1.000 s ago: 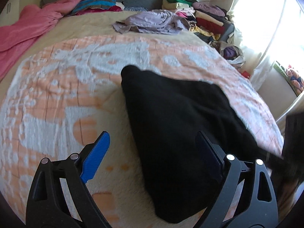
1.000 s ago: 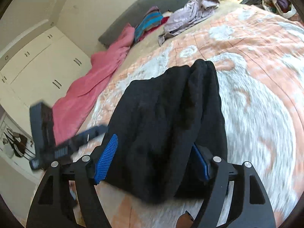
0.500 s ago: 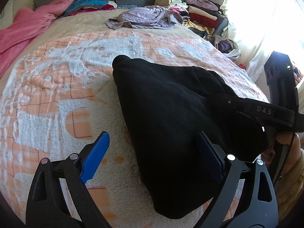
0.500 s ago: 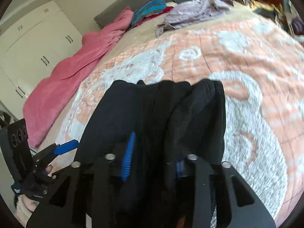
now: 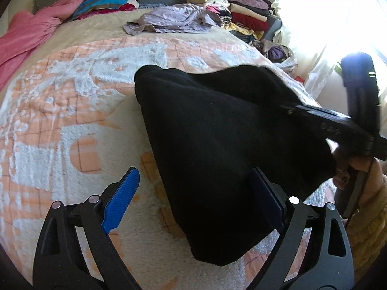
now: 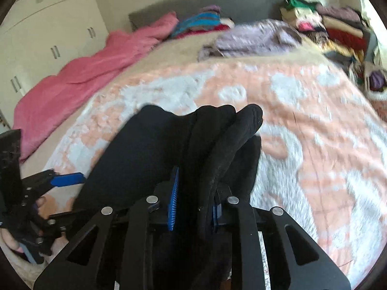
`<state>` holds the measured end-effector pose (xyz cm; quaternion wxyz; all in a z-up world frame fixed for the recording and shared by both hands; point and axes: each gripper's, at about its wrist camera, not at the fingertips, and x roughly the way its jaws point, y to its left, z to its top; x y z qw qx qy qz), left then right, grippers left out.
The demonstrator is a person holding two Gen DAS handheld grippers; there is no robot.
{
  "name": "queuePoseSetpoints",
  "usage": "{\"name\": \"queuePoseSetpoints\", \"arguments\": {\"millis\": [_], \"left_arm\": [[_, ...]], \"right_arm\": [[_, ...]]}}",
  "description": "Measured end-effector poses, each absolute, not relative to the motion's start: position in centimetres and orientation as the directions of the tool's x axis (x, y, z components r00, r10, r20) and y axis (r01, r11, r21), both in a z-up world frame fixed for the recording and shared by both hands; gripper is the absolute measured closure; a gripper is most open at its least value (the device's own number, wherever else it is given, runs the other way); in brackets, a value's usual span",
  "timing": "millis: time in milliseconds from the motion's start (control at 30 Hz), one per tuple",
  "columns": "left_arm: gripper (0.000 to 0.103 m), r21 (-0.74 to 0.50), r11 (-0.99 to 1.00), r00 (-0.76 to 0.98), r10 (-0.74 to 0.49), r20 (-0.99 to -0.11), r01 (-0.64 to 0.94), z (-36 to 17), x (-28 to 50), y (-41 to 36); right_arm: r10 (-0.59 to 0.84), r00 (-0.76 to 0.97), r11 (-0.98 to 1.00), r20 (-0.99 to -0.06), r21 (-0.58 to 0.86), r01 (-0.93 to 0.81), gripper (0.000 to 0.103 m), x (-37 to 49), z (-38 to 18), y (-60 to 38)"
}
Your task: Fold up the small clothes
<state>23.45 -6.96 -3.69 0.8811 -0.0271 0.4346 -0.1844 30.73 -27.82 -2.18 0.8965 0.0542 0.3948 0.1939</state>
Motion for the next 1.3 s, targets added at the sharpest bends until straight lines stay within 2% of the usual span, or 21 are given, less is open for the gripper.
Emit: {"name": "queuePoseSetpoints", "arguments": {"millis": [133, 200, 333, 500, 867, 1067, 1133, 1233, 1267, 1300], "left_arm": [[0.018, -0.214, 0.927, 0.541, -0.356, -0.762, 0.309, -4.3, 23.1, -7.5], [0.018, -0.210, 0.926, 0.539, -0.355, -0.764, 0.312, -4.5, 22.9, -7.7], [0.018, -0.218, 0.923, 0.536, -0.365, -0.761, 0.318, -4.8, 22.5, -7.9], [0.018, -0.230, 0.922, 0.541, -0.371, -0.755, 0.311, -4.9, 22.0, -7.7], [0.018, -0.255, 0.931, 0.598, -0.363, -0.715, 0.260, -3.8, 20.5, -6.3], [0.018, -0.276, 0.929, 0.596, -0.371, -0.712, 0.248, -3.8, 20.3, -5.8], [0.018, -0.282, 0.926, 0.593, -0.377, -0.712, 0.250, -3.8, 20.2, -5.9], [0.018, -0.282, 0.926, 0.593, -0.378, -0.711, 0.252, -3.8, 20.0, -6.0], [0.018, -0.284, 0.925, 0.593, -0.379, -0.711, 0.251, -3.8, 20.0, -6.0], [0.018, -0.290, 0.923, 0.592, -0.386, -0.707, 0.254, -3.7, 20.0, -6.0]], "right_arm": [[0.423, 0.610, 0.905, -0.671, 0.352, -0.240, 0.076, 30.4, -4.0, -29.3], [0.419, 0.611, 0.906, -0.672, 0.355, -0.232, 0.066, 30.0, -4.1, -29.4], [0.427, 0.618, 0.900, -0.661, 0.379, -0.217, 0.060, 28.5, -4.0, -29.8], [0.447, 0.628, 0.886, -0.637, 0.410, -0.216, 0.041, 25.7, -3.4, -30.4], [0.493, 0.632, 0.852, -0.598, 0.479, -0.211, 0.036, 22.9, -3.1, -31.0], [0.501, 0.628, 0.845, -0.596, 0.493, -0.206, 0.038, 22.8, -3.5, -30.7], [0.498, 0.623, 0.849, -0.603, 0.486, -0.209, 0.042, 22.8, -3.6, -30.4], [0.492, 0.625, 0.855, -0.606, 0.470, -0.218, 0.060, 22.8, -3.5, -29.8], [0.483, 0.630, 0.863, -0.608, 0.453, -0.223, 0.075, 22.8, -3.4, -29.5], [0.475, 0.635, 0.869, -0.609, 0.440, -0.229, 0.078, 22.8, -3.2, -29.4]]}}
